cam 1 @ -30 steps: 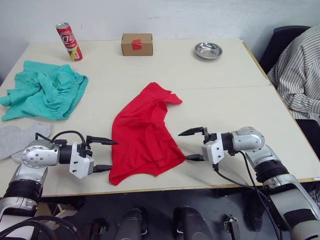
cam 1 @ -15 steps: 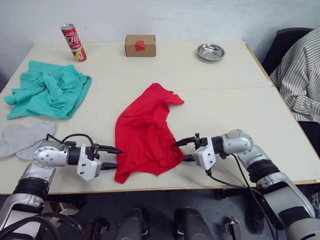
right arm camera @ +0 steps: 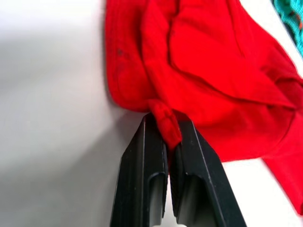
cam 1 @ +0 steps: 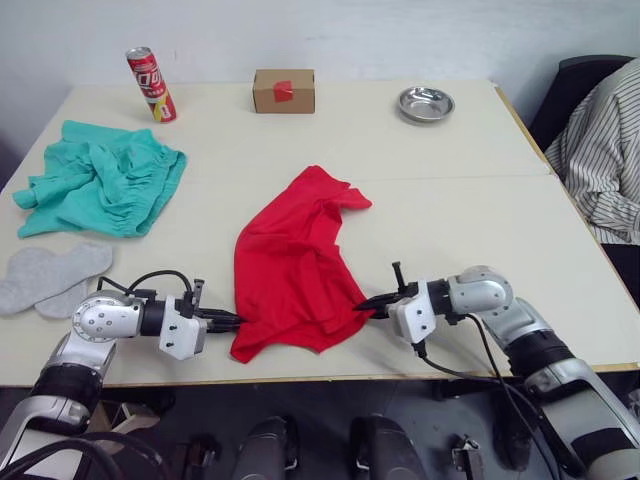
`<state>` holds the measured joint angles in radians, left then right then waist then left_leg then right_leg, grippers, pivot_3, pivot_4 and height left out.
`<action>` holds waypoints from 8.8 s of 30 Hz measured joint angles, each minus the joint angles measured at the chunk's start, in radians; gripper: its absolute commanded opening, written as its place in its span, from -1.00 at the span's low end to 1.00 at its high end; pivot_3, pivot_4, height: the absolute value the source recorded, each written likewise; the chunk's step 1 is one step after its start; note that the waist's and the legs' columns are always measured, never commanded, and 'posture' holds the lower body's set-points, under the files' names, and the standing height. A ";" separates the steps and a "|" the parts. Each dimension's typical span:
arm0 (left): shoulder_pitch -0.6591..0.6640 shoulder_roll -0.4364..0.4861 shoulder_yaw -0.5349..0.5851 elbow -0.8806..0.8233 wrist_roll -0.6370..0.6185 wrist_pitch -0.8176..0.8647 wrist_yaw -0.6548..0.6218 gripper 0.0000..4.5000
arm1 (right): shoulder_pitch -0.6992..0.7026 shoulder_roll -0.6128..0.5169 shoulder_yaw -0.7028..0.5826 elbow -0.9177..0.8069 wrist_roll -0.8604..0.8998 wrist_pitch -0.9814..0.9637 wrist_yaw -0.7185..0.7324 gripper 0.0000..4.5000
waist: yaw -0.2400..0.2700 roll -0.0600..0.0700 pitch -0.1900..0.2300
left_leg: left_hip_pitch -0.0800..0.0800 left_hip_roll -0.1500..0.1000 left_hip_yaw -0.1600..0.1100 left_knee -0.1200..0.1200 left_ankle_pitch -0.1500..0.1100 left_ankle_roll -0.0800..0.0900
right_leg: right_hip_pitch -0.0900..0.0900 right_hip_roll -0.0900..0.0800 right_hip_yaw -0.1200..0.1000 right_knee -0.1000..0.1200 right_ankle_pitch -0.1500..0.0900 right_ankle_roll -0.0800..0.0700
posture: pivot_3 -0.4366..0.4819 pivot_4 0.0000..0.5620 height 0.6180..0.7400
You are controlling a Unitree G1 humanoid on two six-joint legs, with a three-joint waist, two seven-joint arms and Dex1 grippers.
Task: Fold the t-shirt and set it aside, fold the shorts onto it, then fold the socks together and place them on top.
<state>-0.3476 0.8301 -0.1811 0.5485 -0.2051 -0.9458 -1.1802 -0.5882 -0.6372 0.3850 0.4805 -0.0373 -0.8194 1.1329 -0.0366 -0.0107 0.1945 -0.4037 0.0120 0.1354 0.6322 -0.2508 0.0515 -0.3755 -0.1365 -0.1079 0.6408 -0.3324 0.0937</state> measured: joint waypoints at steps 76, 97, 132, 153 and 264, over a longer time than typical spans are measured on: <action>-0.089 -0.096 -0.181 -0.043 0.120 -0.115 0.154 -0.99 | 0.429 -0.198 -0.245 -0.519 0.144 0.495 -0.030 -1.00 | 0.027 0.018 -0.008 | -0.001 0.002 0.002 -0.002 -0.002 0.002 | 0.002 0.004 -0.001 -0.012 0.004 0.002 | -0.05 -0.47 1.00; 0.289 0.052 -0.089 -0.489 -0.012 0.251 0.116 -0.99 | 0.786 -0.424 -0.337 -0.888 0.290 0.809 0.060 -1.00 | 0.033 0.013 -0.006 | -0.001 0.004 0.004 -0.003 -0.011 0.002 | 0.000 0.003 0.001 -0.016 0.004 0.000 | -0.05 -0.47 1.00; -0.691 -0.320 0.064 0.495 -0.145 1.136 0.090 -0.99 | -0.420 0.092 -0.250 0.301 0.233 0.914 -0.112 -1.00 | 0.006 -0.003 0.006 | -0.025 0.002 0.011 0.013 0.001 0.008 | -0.019 0.011 -0.006 -0.003 0.009 0.007 | -0.05 -0.47 1.00; -0.754 -0.381 0.338 0.683 -0.067 1.149 0.314 0.69 | -0.461 0.224 -0.393 0.606 0.156 0.780 -0.255 0.25 | 0.001 -0.005 0.007 | -0.024 0.002 0.011 0.016 0.001 0.008 | -0.019 0.005 -0.005 0.004 0.009 0.007 | -0.05 -0.47 1.00; -0.089 -0.261 0.100 -0.173 0.058 0.603 0.137 -1.00 | 0.008 0.256 -0.167 -0.031 0.157 0.628 -0.186 -0.99 | 0.006 -0.004 0.004 | -0.018 0.005 0.012 0.017 -0.005 0.007 | -0.017 0.003 -0.001 0.004 0.009 0.002 | -0.05 -0.47 1.00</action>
<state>-0.4365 0.5695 -0.0808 0.3753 -0.1468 -0.3426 -1.0433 -0.5803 -0.3808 0.2180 0.4494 0.1196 -0.1914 0.9471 -0.0301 -0.0142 0.1980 -0.4215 0.0166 0.1476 0.6496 -0.2557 0.0589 -0.3922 -0.1338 -0.1092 0.6451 -0.3233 0.0956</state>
